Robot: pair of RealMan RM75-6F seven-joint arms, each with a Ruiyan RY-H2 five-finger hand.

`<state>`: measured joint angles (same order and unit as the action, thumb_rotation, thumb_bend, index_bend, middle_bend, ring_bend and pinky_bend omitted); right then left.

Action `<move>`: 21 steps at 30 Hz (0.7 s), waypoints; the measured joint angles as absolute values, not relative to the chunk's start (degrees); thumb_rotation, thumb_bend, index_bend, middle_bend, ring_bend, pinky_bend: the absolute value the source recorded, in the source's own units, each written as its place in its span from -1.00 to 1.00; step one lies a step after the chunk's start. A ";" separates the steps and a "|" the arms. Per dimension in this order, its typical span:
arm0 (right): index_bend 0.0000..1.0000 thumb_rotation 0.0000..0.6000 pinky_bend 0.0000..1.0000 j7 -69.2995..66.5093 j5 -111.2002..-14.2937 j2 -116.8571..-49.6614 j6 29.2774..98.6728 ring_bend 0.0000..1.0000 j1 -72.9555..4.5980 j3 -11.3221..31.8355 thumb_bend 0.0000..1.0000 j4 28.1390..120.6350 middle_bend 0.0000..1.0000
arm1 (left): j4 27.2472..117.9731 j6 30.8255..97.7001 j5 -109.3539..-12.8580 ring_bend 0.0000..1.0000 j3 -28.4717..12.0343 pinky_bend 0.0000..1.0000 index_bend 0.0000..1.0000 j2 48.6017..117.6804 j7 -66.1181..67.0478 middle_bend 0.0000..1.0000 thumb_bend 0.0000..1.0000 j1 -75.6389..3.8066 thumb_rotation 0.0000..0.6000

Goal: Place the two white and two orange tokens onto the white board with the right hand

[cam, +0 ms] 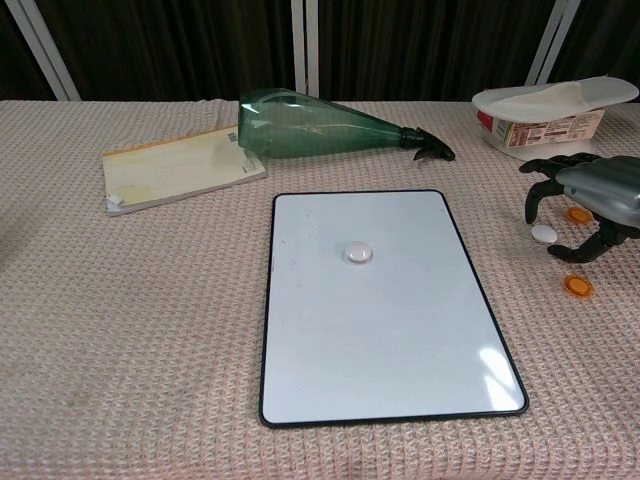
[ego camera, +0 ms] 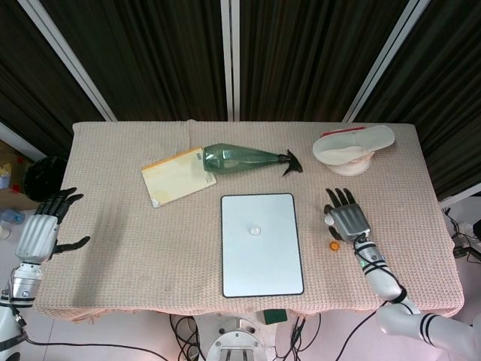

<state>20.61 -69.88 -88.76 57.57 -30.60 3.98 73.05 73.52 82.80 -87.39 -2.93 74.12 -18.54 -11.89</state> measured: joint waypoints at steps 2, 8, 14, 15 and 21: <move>-0.15 1.00 -1.00 20.60 -69.91 -88.82 57.44 -1.00 -30.62 4.02 -0.26 72.98 -0.98 | 73.52 82.61 -87.43 -0.82 -2.86 -0.71 -0.67 74.16 -18.48 -0.79 -0.80 -11.94 1.00; -0.11 1.00 -1.00 21.11 -69.58 -89.04 56.99 -1.00 -30.69 4.23 -0.26 72.80 -0.98 | 73.52 82.48 -87.47 -0.82 -2.90 -0.71 -0.67 74.16 -18.45 -0.79 -0.80 -12.06 1.00; -0.07 1.00 -1.00 21.60 -69.28 -89.13 57.01 -1.00 -30.55 4.37 -0.26 72.85 -0.98 | 73.71 82.63 -87.54 -0.82 -2.95 -0.71 -0.67 74.00 -18.29 -0.79 -0.80 -12.02 1.00; -0.06 1.00 -1.00 21.62 -69.37 -89.13 57.14 -1.00 -30.49 4.36 -0.26 72.88 -0.98 | 73.74 82.61 -87.56 -0.82 -2.92 -0.71 -0.67 74.00 -18.24 -0.79 -0.80 -12.02 1.00; -0.05 1.00 -1.00 21.95 -69.68 -89.03 57.54 -1.00 -30.20 4.27 -0.26 73.01 -0.98 | 73.66 82.49 -87.54 -0.82 -2.89 -0.71 -0.67 74.12 -18.26 -0.79 -0.80 -12.03 1.00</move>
